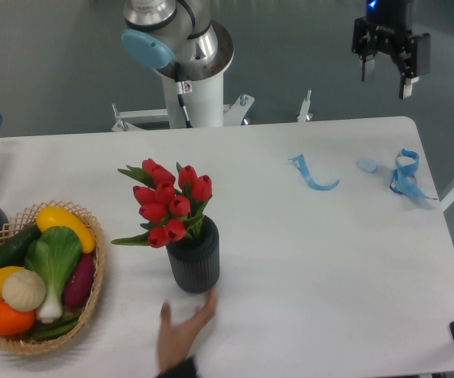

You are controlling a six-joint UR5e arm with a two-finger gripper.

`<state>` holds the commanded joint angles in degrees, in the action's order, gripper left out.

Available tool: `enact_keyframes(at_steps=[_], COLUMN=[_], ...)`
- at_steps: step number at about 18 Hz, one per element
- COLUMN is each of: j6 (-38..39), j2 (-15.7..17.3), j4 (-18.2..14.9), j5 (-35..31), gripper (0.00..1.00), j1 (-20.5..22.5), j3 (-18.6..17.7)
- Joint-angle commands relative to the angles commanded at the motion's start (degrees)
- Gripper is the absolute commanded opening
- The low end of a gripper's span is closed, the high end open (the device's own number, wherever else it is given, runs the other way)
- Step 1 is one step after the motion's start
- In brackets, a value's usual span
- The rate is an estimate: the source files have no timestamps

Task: Pick up the flowers from the vase
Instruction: 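Move the open gripper from its raised pose toward the tulip vase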

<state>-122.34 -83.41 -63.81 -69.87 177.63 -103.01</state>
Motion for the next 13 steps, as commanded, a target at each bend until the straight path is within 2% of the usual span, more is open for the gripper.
enact_keyframes(at_steps=[6,13], j6=[0.3,22.0], j2=[0.0,0.0], j4=[0.1,0.1], j5=[0.0,7.3], gripper=[1.0,1.0], j1=[-0.5,-1.6], j3=[-0.2,-1.4])
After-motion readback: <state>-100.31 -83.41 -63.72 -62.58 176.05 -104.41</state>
